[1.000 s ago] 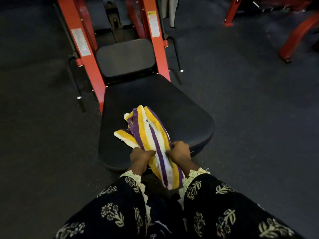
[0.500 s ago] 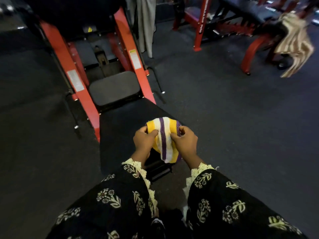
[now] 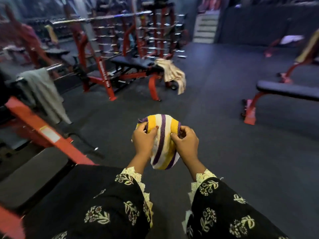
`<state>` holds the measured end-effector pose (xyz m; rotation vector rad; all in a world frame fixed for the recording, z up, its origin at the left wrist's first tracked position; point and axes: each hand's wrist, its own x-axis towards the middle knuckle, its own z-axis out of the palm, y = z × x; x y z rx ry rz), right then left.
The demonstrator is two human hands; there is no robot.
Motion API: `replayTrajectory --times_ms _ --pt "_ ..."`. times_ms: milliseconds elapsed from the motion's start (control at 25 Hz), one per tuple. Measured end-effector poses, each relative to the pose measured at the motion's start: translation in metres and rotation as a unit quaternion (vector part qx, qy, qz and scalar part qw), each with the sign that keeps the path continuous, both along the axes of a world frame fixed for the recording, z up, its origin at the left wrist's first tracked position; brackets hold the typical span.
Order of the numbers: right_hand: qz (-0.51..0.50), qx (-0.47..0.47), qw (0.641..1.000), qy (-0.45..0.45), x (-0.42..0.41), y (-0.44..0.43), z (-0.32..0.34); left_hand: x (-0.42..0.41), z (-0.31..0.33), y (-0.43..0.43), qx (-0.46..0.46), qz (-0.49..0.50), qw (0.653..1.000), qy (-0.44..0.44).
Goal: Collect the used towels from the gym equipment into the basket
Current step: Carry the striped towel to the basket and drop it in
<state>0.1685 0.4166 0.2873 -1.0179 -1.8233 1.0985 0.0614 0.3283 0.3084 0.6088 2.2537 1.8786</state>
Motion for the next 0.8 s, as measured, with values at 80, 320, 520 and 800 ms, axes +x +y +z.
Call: replayTrajectory --times_ms 80,320,520,800 --pt "-0.042 0.007 0.999 0.01 0.05 0.034 0.01 0.038 0.006 0.045 0.006 -0.044 0.999 0.002" --pt "-0.204 0.017 0.978 0.028 0.274 0.145 0.027 0.239 0.01 0.199 0.038 -0.228 0.972 -0.038" --pt "-0.321 0.023 0.946 0.032 0.44 0.206 0.032 0.401 0.007 0.294 0.047 -0.34 0.937 -0.071" --pt "-0.458 0.021 0.888 0.035 0.623 0.295 0.019 0.587 -0.003 0.424 0.043 -0.483 0.873 -0.053"
